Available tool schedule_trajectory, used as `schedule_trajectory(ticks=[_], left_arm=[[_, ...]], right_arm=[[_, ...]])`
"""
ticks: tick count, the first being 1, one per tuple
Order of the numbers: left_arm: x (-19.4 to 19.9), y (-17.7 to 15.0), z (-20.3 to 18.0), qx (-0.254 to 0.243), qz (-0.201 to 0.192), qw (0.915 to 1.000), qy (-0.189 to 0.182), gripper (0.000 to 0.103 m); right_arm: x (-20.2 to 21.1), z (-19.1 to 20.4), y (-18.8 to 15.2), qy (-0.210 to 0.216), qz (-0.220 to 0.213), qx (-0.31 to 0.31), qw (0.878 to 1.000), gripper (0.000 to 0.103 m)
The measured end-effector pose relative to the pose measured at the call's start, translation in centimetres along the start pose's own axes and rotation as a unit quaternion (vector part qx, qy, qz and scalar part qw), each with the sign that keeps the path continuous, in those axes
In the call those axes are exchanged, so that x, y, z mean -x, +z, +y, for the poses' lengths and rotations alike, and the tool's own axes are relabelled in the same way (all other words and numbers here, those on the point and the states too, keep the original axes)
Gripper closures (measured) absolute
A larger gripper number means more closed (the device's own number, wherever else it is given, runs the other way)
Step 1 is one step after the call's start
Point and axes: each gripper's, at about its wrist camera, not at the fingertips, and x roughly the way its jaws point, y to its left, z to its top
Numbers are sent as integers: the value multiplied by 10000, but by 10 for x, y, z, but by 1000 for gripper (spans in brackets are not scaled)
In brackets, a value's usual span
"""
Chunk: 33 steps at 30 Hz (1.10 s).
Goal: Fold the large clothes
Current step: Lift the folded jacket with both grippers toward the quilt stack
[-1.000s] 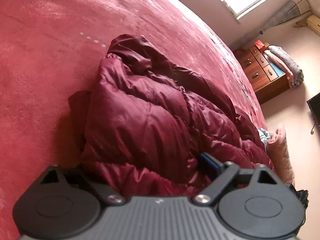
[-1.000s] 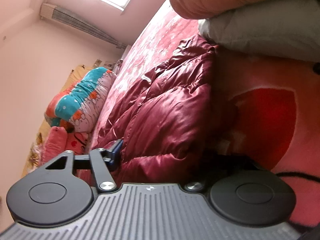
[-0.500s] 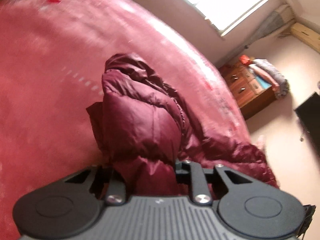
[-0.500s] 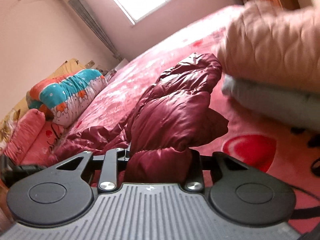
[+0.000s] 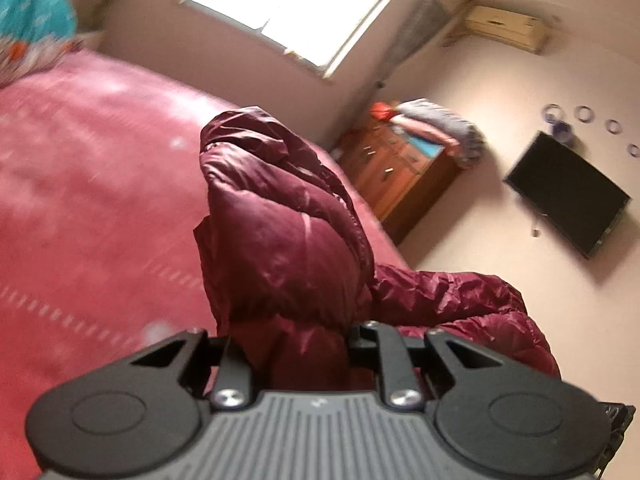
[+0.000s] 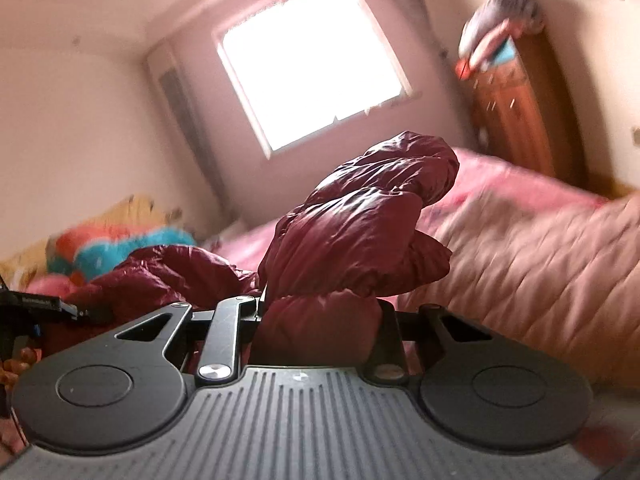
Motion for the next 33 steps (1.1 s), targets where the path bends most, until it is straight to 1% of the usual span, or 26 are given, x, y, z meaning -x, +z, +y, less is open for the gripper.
schedule_trajectory(ticks=[4, 8, 13, 16, 21, 26, 27, 31, 33], left_arm=[[-24, 30, -54, -404, -124, 9987, -291, 85], [-62, 53, -113, -825, -148, 9945, -629, 85], [-124, 67, -180, -1235, -88, 9869, -1036, 85], [-160, 65, -206, -1316, 30, 9839, -1210, 85], [-228, 47, -233, -1424, 278, 9821, -1200, 85], [-291, 18, -240, -1397, 667, 9827, -1017, 85], [-302, 11, -239, -1388, 720, 9831, -952, 85], [-337, -2, -231, -1187, 854, 9868, -694, 83], [-344, -8, -226, -1172, 891, 9872, -614, 80]], right_arm=[[23, -27, 41, -264, -580, 3, 9980, 71], [47, -64, 76, -663, -1091, -110, 9918, 71], [75, -123, 105, -1217, -1528, -362, 9801, 71], [84, -155, 115, -1538, -1671, -539, 9724, 71], [88, -199, 118, -2062, -1703, -670, 9612, 71], [81, -240, 112, -2511, -1556, -960, 9505, 71], [74, -230, 105, -2591, -1516, -997, 9486, 71], [66, -252, 92, -2823, -1316, -1116, 9437, 70], [64, -257, 88, -2857, -1224, -1193, 9430, 69]])
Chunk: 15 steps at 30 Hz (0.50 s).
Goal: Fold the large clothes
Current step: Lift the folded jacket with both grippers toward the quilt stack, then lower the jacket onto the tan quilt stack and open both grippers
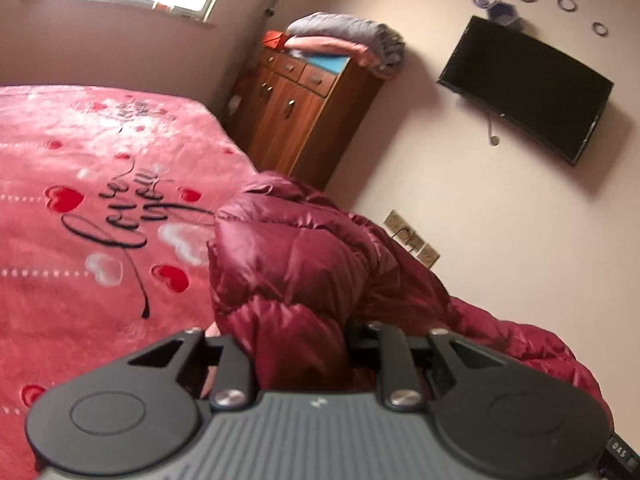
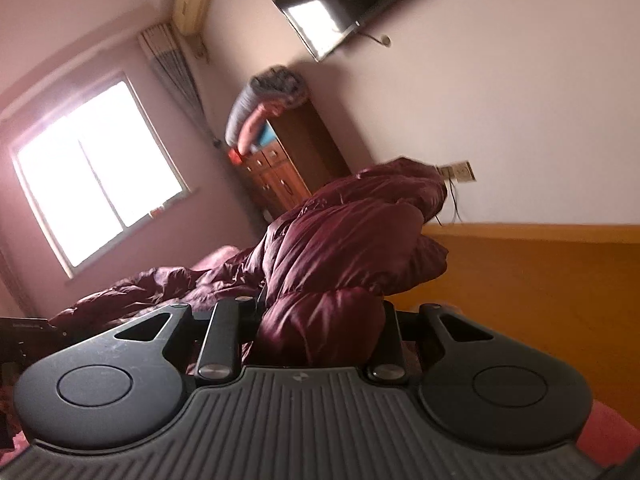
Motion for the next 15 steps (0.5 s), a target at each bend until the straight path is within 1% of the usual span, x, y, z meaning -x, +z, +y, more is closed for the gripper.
schedule_trajectory(ticks=[2, 3, 4, 5, 6, 7, 8, 9, 10, 11, 12, 13, 15], left_arm=[[-2, -3, 0, -48, 15, 10000, 61, 76], [-1, -4, 1, -68, 16, 9999, 78, 72], [2, -5, 2, -79, 1, 9999, 129, 65], [3, -5, 2, -109, -11, 9998, 167, 62], [6, -5, 2, -158, -35, 9996, 214, 56], [9, -5, 2, -220, -64, 9994, 262, 45], [15, -5, 2, -291, -118, 9989, 343, 38], [21, -4, 2, -347, -187, 9984, 410, 29], [27, -5, 2, -409, -238, 9979, 449, 26], [35, -5, 2, -481, -264, 9972, 505, 24], [41, -5, 2, -562, -304, 9962, 589, 17], [47, -6, 2, -669, -371, 9947, 692, 11], [66, -11, 0, -926, -522, 9906, 864, 10]], right_arm=[[-7, -5, -3, -46, 106, -64, 9999, 65], [-14, -5, 1, -74, 146, -90, 9998, 63], [-20, -2, 5, -117, 183, -120, 9997, 58], [-30, 3, 8, -163, 218, -164, 9995, 50], [-35, 2, 11, -224, 250, -213, 9992, 46], [-23, 5, 14, -280, 271, -248, 9989, 37], [-23, 3, 14, -326, 291, -297, 9986, 33], [-30, 10, 22, -351, 304, -339, 9983, 31], [-31, 11, 24, -380, 315, -372, 9981, 24], [-32, 15, 27, -447, 310, -387, 9978, 13], [-23, 17, 21, -563, 280, -363, 9974, 9], [-21, 20, 22, -658, 234, -315, 9971, 4], [-11, 26, 23, -815, 128, -186, 9964, 4]])
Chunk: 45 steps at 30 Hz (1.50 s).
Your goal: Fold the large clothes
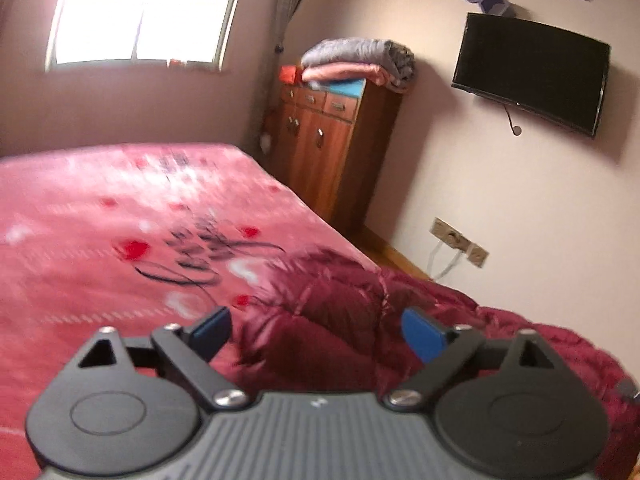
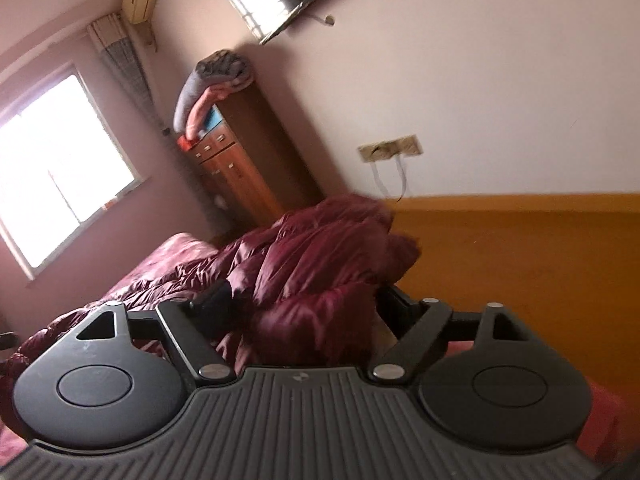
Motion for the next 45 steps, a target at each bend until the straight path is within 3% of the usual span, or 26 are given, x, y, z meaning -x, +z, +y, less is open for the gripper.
schedule_trajectory(ticks=[4, 8, 15, 21, 25, 34, 45], left_arm=[[38, -13, 2, -355, -81, 9987, 356, 5], [83, -49, -2, -601, -140, 9961, 630, 1], [140, -120, -7, -260, 486, 9934, 1002, 1], [179, -160, -14, -152, 673, 9882, 1370, 1], [202, -171, -20, -103, 612, 9875, 1448, 1], [242, -165, -39, -320, 310, 9877, 1498, 1], [263, -162, -37, -129, 151, 9874, 1567, 1]], right_arm=[[31, 8, -2, -282, -295, 332, 9986, 4], [66, 31, -8, -315, -384, 682, 9964, 3], [117, 83, -57, -52, 135, 1140, 9934, 2], [152, 115, -101, 129, 680, 1480, 9866, 2], [166, 129, -113, 174, 817, 1566, 9841, 2], [206, 148, -139, 329, 547, 1846, 9807, 2], [222, 164, -139, 292, 312, 2038, 9781, 0]])
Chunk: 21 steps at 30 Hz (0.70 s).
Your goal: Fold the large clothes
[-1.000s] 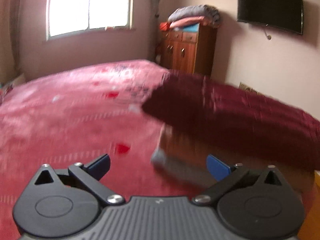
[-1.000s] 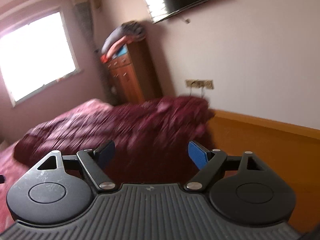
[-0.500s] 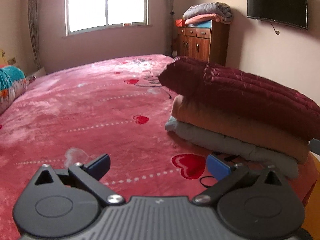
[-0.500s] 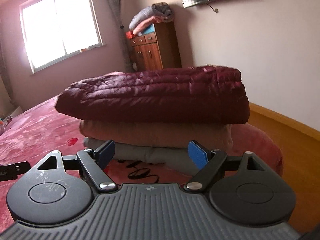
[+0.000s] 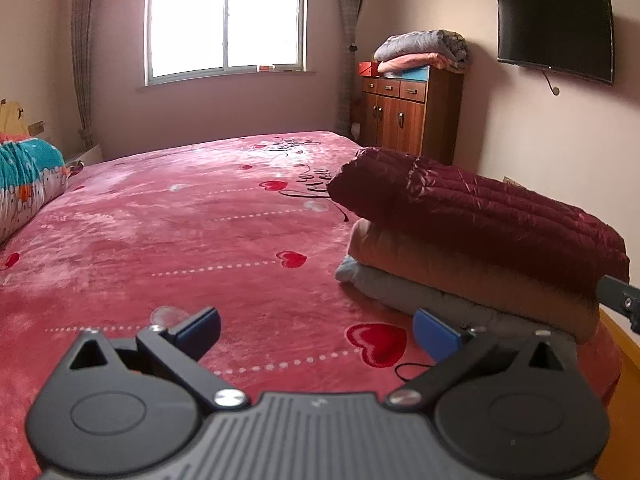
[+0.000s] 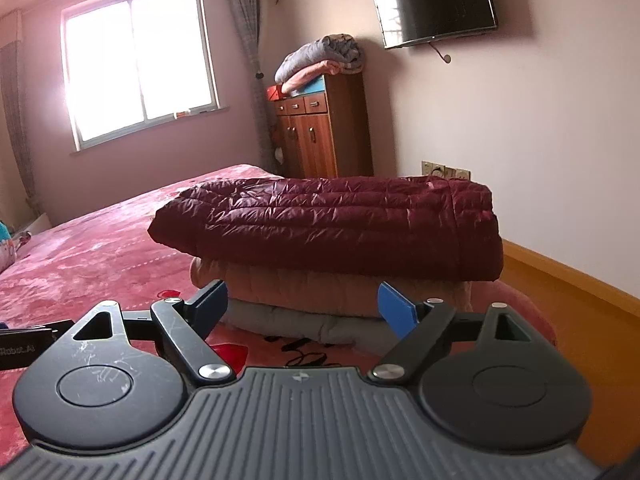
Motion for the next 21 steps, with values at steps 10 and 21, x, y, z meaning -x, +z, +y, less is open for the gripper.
schedule_trajectory(ticks=[10, 21], left_arm=[[5, -2, -1, 61, -35, 10000, -25, 1], [5, -3, -4, 84, -20, 10000, -22, 1]], right_arm=[[1, -6, -1, -73, 18, 53, 10000, 0], [-3, -14, -4, -100, 59, 29, 9999, 0]])
